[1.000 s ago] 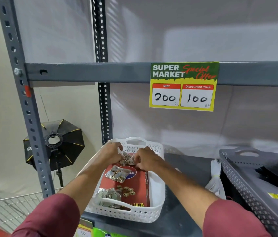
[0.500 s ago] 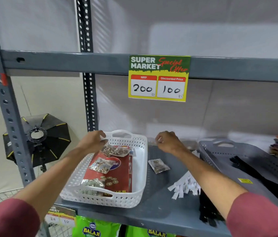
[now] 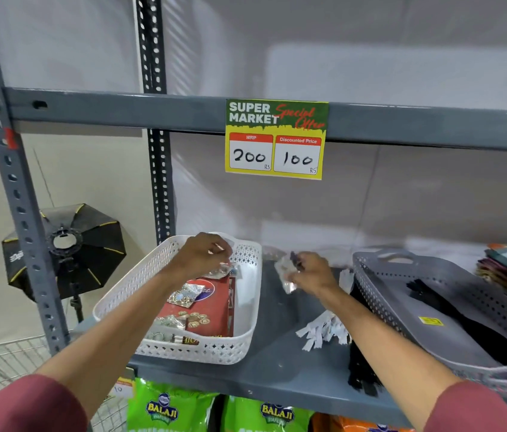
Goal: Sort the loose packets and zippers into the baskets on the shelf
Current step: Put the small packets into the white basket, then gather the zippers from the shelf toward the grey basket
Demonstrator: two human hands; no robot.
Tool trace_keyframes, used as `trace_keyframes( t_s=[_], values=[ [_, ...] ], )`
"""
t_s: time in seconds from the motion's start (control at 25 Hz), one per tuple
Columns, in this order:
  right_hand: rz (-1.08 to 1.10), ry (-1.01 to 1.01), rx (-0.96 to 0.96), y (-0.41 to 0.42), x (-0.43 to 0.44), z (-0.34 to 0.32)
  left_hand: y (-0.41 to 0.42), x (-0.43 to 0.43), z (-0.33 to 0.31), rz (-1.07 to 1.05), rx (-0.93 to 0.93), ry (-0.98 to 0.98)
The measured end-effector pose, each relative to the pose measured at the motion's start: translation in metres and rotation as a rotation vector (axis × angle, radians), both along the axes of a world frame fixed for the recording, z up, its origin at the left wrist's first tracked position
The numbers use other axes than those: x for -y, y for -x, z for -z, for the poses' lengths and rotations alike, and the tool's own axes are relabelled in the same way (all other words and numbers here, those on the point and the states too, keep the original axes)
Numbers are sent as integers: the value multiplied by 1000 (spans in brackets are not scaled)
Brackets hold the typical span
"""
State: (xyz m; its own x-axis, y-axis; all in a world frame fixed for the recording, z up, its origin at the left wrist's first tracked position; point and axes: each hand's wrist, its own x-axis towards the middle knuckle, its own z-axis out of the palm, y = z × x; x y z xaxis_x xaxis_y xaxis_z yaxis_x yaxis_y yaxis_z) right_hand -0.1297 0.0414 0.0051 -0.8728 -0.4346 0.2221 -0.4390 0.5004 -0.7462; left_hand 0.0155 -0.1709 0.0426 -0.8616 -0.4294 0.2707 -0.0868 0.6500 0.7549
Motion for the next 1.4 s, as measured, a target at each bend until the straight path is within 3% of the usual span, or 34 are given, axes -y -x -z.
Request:
trace_keyframes(
  t_s=[0.12, 0.2, 0.32, 0.4, 0.52, 0.72, 0.92, 1.16, 1.28, 1.4],
  values=[
    [-40, 289, -250, -18, 2, -29, 5, -23, -12, 97, -39, -405],
    [-187, 342, -390, -33, 10, -39, 6, -35, -21, 138, -31, -621],
    [-304, 278, -553, -50, 25, -36, -1, -41, -19, 206, 18, -671],
    [-357, 253, -517, -53, 31, -32, -10, -32, -11, 195, 25, -649],
    [-365, 193, -430, -47, 28, -21, -24, -7, 0, 62, 83, -531],
    [-141, 34, -369, -22, 1, -16, -29, 17, 20, -112, 312, -1],
    [151, -630, -337, -3, -41, -19, -22, 19, 31, -165, 440, 490],
    [240, -1008, -108, 0, -60, 1, -16, 19, 36, -79, 437, 580],
    [215, -973, -16, -2, -65, 6, -16, 20, 35, -72, 446, 562],
    [185, -776, 52, -5, -66, 5, -18, 11, 23, -74, 372, 543]
  ],
)
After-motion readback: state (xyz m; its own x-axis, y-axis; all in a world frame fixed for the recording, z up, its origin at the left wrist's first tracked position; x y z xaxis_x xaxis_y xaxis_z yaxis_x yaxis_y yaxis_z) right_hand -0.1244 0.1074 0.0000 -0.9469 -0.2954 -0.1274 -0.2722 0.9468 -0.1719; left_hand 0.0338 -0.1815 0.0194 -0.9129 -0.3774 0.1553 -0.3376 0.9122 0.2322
